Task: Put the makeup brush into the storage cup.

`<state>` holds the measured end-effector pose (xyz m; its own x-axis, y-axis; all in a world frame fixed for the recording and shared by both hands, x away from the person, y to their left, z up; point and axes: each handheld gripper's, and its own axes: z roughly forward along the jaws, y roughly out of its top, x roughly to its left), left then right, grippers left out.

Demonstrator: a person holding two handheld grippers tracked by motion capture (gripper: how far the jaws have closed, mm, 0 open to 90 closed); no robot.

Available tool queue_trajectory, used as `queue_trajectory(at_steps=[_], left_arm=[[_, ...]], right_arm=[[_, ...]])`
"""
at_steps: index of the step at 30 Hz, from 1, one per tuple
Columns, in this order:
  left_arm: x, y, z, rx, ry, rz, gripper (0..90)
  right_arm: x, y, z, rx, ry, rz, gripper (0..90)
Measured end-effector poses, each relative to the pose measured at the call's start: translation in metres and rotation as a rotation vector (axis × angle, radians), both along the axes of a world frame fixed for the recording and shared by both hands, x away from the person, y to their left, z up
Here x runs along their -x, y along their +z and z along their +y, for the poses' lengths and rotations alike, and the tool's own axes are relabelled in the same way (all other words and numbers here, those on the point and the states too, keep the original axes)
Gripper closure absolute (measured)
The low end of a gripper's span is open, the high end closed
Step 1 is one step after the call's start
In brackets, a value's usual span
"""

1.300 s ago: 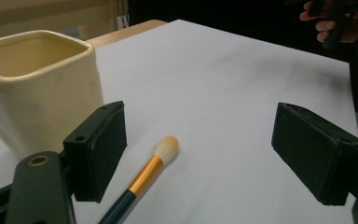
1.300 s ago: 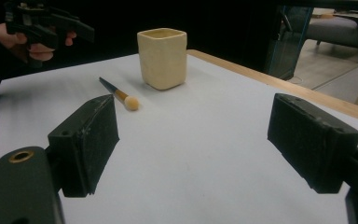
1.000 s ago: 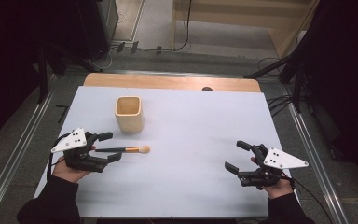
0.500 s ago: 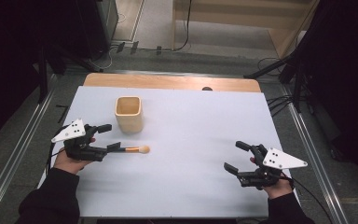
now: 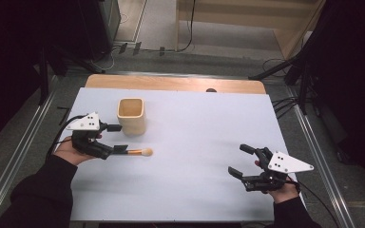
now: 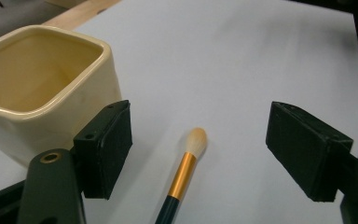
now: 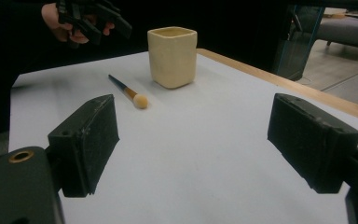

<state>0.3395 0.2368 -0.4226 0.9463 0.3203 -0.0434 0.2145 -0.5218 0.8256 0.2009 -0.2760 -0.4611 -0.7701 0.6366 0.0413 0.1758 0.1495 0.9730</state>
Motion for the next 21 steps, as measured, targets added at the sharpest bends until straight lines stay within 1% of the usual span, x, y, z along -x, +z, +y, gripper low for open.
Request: queue_trajectory(at_steps=[2,3,4,8,9,10,14,16,18,19,20,21], left_arm=[[-0.003,0.002,-0.003,-0.030,-0.013,0.002,23.1],[-0.005,0.004,-0.005,-0.072,-0.025,0.002,23.1],[-0.005,0.004,-0.005,-0.072,-0.025,0.002,23.1],[-0.009,0.007,-0.010,-0.127,-0.062,0.003,23.1],[-0.011,0.010,-0.012,-0.153,-0.071,0.005,23.1],[-0.011,0.010,-0.012,-0.153,-0.071,0.005,23.1],[-0.016,0.016,-0.014,-0.195,-0.094,0.002,23.1],[-0.017,0.019,-0.017,-0.216,-0.115,-0.005,23.1],[-0.018,0.022,-0.021,-0.249,-0.140,-0.008,23.1],[-0.019,0.023,-0.023,-0.271,-0.149,-0.006,23.1],[-0.020,0.024,-0.025,-0.303,-0.166,-0.010,23.1],[-0.021,0.025,-0.028,-0.349,-0.185,-0.008,23.1]], right_arm=[[0.000,0.000,0.000,0.004,0.001,0.001,16.9],[0.000,0.000,0.000,0.007,0.001,0.001,16.9],[0.000,0.000,0.000,0.007,0.001,0.001,16.9],[0.000,0.000,0.000,0.006,-0.001,0.002,16.9],[-0.001,0.000,0.000,0.008,0.001,0.003,16.9],[-0.001,0.000,0.000,0.008,0.001,0.003,16.9],[-0.001,-0.001,0.001,0.015,0.003,0.011,16.7],[-0.001,-0.001,0.001,0.016,0.005,0.020,16.6],[-0.002,-0.001,0.002,0.024,0.002,0.028,16.5],[-0.002,-0.002,0.002,0.027,0.003,0.032,16.5],[-0.002,-0.002,0.002,0.027,0.003,0.032,16.5],[-0.002,-0.002,0.002,0.029,0.004,0.032,16.5]])
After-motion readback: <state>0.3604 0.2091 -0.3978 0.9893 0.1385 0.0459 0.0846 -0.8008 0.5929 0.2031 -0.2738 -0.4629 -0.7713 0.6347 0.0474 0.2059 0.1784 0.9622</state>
